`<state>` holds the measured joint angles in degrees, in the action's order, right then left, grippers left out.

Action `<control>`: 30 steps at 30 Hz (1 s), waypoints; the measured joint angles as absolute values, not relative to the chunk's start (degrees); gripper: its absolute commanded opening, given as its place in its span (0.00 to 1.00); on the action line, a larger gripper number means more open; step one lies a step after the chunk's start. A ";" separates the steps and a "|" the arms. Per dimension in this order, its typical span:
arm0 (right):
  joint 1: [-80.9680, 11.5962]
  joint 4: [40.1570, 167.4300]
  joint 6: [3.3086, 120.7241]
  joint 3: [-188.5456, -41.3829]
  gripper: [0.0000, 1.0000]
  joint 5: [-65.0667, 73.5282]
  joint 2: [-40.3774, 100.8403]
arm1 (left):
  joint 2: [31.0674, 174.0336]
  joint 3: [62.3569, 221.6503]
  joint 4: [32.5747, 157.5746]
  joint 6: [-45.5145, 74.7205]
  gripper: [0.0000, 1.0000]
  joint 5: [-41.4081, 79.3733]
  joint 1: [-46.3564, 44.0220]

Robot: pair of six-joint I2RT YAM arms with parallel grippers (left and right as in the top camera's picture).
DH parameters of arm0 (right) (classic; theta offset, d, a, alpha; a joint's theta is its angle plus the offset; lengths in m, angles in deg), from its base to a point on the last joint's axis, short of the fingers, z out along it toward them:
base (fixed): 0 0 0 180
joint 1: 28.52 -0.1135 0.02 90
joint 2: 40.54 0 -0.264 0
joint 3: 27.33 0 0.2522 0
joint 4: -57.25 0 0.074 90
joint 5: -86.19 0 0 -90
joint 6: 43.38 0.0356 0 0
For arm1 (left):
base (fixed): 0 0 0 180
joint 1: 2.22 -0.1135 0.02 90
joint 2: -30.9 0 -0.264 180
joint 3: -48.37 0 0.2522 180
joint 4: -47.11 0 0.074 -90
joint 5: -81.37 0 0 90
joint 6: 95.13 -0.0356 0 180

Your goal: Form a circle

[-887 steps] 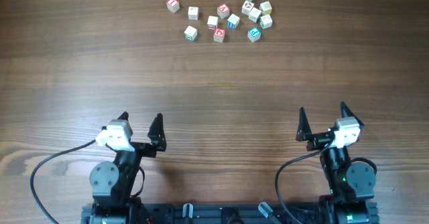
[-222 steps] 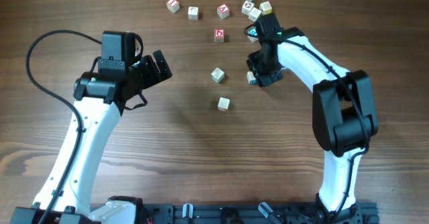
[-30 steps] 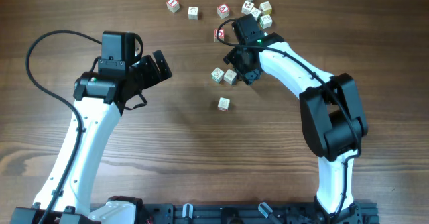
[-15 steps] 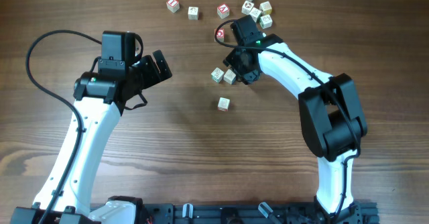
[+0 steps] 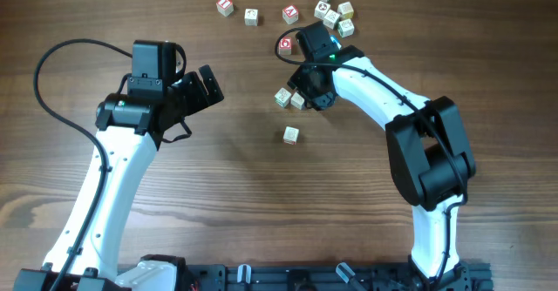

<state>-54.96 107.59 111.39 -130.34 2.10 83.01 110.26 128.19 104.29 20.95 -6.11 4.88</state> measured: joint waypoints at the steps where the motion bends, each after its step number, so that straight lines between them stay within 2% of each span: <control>1: -54.96 107.80 111.37 -130.34 0.50 2.08 83.01 | 110.26 128.19 104.27 20.95 1.00 -6.11 4.88; 30: -54.96 108.20 111.22 -130.34 0.35 1.88 83.01 | 110.26 128.19 104.29 20.95 1.00 -6.11 4.88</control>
